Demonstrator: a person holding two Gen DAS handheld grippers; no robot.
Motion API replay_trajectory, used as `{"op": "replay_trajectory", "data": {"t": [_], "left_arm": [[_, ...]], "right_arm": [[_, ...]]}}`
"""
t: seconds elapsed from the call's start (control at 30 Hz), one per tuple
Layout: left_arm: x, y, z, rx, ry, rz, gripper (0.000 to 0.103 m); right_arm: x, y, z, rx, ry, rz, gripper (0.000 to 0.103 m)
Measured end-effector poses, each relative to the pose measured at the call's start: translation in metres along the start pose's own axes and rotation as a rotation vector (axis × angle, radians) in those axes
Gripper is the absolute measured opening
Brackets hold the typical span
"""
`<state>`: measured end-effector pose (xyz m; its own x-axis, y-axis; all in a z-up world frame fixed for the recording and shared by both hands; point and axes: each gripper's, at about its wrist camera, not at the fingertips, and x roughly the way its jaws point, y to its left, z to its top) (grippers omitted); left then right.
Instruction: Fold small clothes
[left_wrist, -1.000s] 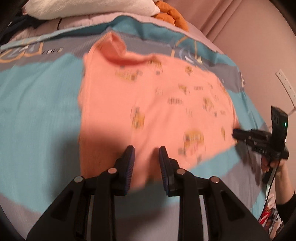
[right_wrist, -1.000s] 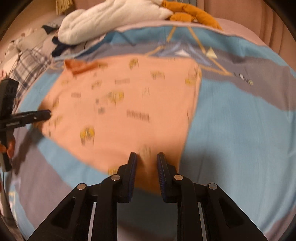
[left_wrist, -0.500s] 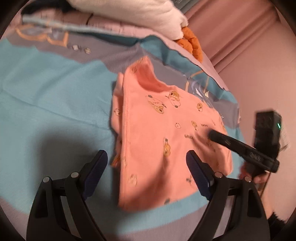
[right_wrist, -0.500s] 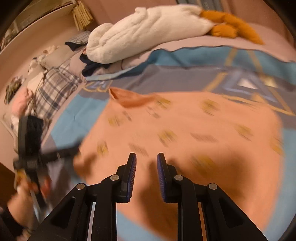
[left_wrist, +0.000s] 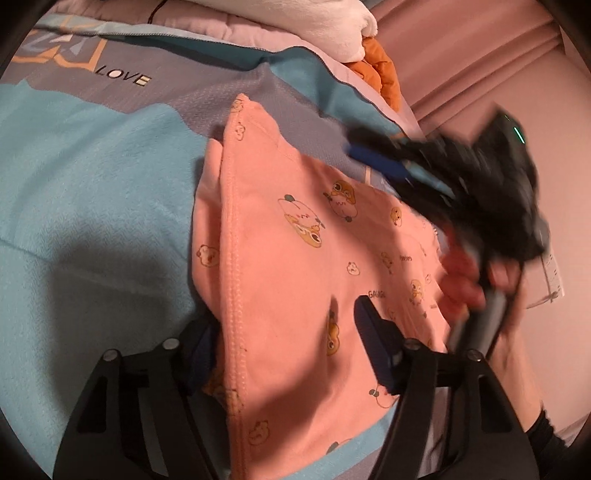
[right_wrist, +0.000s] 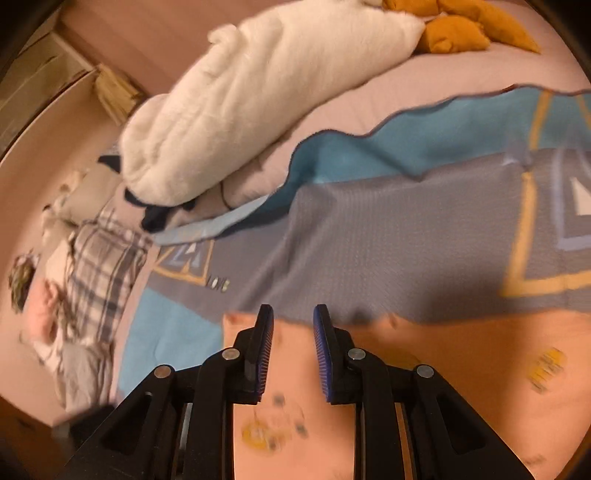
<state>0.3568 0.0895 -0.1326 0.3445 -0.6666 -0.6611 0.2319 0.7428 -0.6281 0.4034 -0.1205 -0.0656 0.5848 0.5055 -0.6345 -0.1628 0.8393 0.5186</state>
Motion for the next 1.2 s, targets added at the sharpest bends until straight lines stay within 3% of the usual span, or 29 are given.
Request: {"op": "replay_trajectory", "data": {"t": [0.1,0.2,0.27,0.4,0.63,0.73,0.97,1.07,1.2], "left_arm": [[0.001,0.004,0.0,-0.032,-0.003,-0.006,0.047],[0.001,0.008,0.0,-0.062,0.011,-0.004,0.04],[0.003,0.008,0.002,-0.067,0.029,-0.007,0.03],[0.0,-0.006,0.004,-0.057,0.019,0.056,0.021],[-0.011,-0.041,0.008,0.033,-0.008,0.109,0.021],[-0.011,-0.05,0.011,0.041,-0.006,0.129,0.021],[-0.009,-0.069,0.013,0.063,-0.008,0.181,0.021],[-0.008,-0.076,0.011,0.053,-0.012,0.191,0.021],[-0.005,-0.089,0.01,0.074,-0.015,0.215,0.021]], "right_arm": [[-0.027,-0.003,-0.026,-0.094,0.036,-0.06,0.022],[-0.049,-0.011,-0.055,-0.136,0.073,-0.1,0.022],[-0.062,-0.02,-0.065,-0.141,0.081,-0.099,0.022],[-0.072,-0.017,-0.076,-0.156,0.086,-0.095,0.022],[-0.063,-0.022,-0.069,-0.12,0.071,-0.157,0.022],[-0.041,-0.038,-0.073,-0.063,0.16,-0.182,0.02],[-0.075,-0.027,-0.09,-0.074,0.151,-0.111,0.02],[-0.067,-0.029,-0.111,-0.078,0.226,-0.099,0.02],[-0.071,-0.027,-0.116,-0.091,0.258,-0.08,0.02]]}}
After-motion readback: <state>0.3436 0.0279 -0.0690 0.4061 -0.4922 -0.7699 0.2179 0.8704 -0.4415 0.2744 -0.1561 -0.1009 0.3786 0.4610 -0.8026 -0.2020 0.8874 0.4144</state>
